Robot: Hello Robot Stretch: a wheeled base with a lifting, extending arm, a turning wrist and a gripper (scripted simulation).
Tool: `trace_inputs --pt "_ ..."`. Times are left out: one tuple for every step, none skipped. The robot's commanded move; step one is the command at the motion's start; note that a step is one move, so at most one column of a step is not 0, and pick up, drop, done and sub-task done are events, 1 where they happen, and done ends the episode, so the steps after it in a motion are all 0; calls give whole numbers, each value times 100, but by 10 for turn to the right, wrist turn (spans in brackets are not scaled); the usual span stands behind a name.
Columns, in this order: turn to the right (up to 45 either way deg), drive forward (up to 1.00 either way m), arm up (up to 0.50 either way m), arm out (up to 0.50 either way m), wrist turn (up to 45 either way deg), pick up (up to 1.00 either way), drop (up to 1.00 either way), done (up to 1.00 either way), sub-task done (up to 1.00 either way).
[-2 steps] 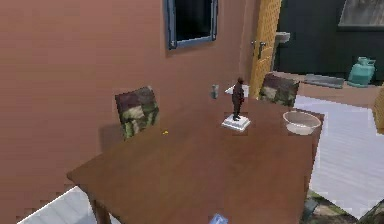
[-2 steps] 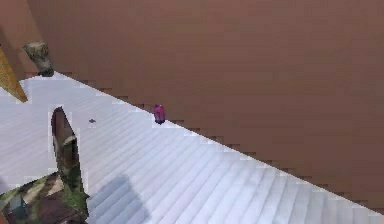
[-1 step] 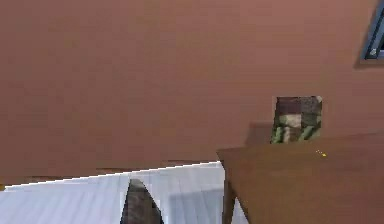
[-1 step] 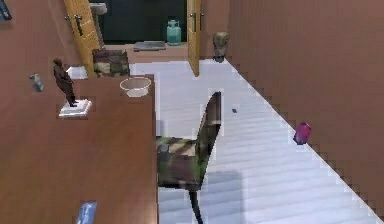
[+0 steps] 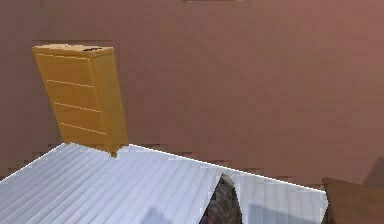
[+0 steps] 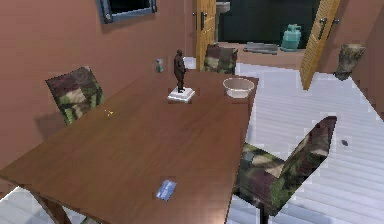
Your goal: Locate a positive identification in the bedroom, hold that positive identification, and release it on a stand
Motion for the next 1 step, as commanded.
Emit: trace_inputs --pt "0 0 50 0 0 0 0 0 0"
